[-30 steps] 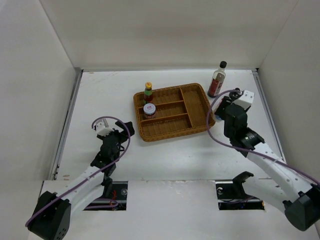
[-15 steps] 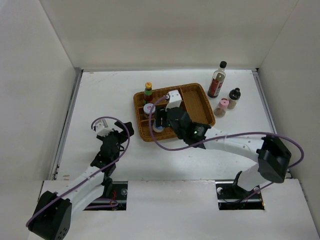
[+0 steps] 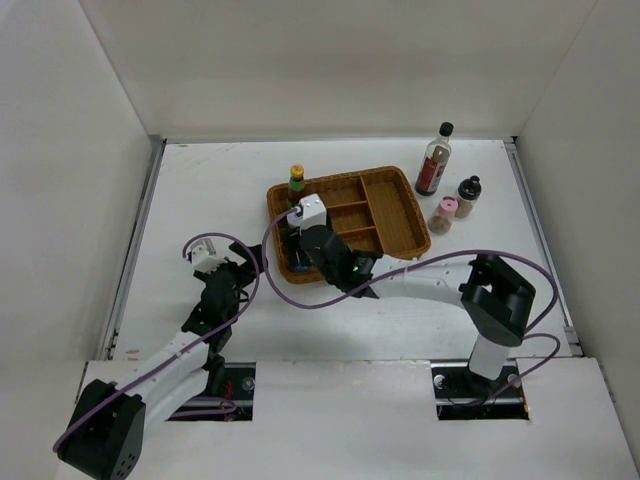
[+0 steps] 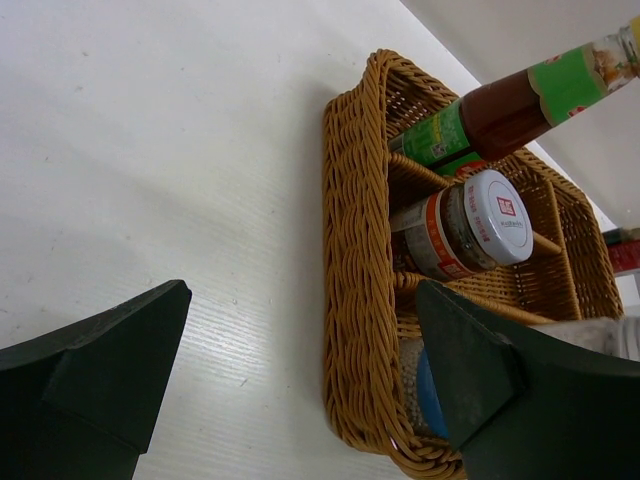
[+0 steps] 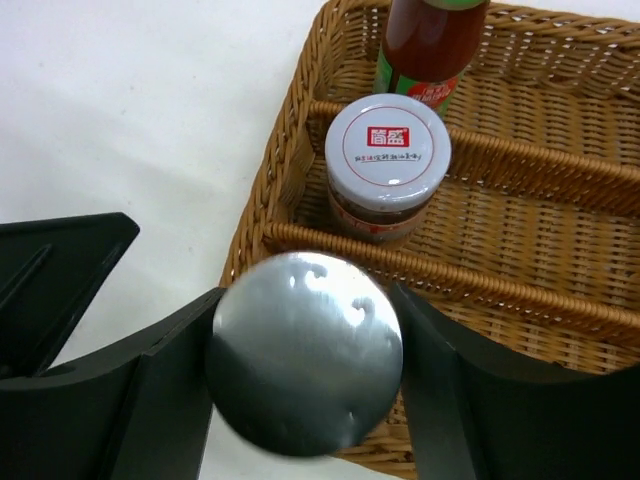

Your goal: Organize the condiment bottles

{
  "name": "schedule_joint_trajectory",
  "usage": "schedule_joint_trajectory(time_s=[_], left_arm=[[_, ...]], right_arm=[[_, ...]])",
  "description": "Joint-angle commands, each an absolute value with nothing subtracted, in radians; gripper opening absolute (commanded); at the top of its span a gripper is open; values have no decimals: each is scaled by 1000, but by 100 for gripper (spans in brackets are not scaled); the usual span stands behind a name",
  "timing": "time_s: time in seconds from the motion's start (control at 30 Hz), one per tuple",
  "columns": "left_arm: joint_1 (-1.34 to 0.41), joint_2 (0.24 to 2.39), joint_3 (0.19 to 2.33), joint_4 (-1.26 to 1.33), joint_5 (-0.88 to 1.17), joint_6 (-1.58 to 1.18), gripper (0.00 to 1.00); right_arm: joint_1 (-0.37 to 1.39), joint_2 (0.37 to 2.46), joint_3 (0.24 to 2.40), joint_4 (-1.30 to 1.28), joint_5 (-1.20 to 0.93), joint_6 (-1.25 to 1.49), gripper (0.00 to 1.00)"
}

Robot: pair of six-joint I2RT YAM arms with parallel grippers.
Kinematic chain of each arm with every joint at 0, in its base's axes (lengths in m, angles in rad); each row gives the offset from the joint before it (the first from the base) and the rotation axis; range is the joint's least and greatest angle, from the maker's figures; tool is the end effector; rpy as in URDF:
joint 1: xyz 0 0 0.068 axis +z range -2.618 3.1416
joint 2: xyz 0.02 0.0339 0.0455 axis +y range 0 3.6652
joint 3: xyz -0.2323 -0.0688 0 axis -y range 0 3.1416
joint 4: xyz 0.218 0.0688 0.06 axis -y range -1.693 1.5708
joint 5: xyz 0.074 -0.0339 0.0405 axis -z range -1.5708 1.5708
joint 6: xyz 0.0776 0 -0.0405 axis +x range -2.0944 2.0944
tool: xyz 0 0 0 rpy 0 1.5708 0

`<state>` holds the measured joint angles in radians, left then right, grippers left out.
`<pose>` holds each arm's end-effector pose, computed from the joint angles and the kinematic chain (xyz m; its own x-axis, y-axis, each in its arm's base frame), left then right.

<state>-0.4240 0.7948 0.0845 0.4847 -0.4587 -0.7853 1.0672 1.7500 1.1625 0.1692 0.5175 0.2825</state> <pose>0.1979 -0.0516 0.1505 -0.1269 -0.6383 -0.7593 -0.1615 0.7686 -0.6191 0.2292 0.3365 0.2137 -0.3396 -0.1144 -0.9336 -0.4668 0.8822 0.0617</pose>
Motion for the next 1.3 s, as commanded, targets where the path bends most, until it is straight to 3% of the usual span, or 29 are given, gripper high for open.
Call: schedule_joint_trajectory(time_s=[0.0,0.1,0.2,0.4,0.67,0.87,1.27], left_arm=[[-416,793,78,540,-448,-795,100],[-416,793,78,540,-448,-796,100],[-415,793,78,540,-448,-796,100],[-412,792,77,540,-448,-796,100],[-412,792,75,540,-448,-798,100],[-410,801,77,543,-448,-801,100],[-410,811,75,554,-448,-801,100]], right_arm=[[1085,1756,1233,267,537,255,75],[1094,1749,1246,249,537,239,92],[1094,1697,1247,227,529,230,100],[1006,1467,1166,195,489,230,100],[560,1322,1124,183,532,232,100],[299,1488,1316,66,522,201,100],[166,1876,1693,-11,416,147,100]])
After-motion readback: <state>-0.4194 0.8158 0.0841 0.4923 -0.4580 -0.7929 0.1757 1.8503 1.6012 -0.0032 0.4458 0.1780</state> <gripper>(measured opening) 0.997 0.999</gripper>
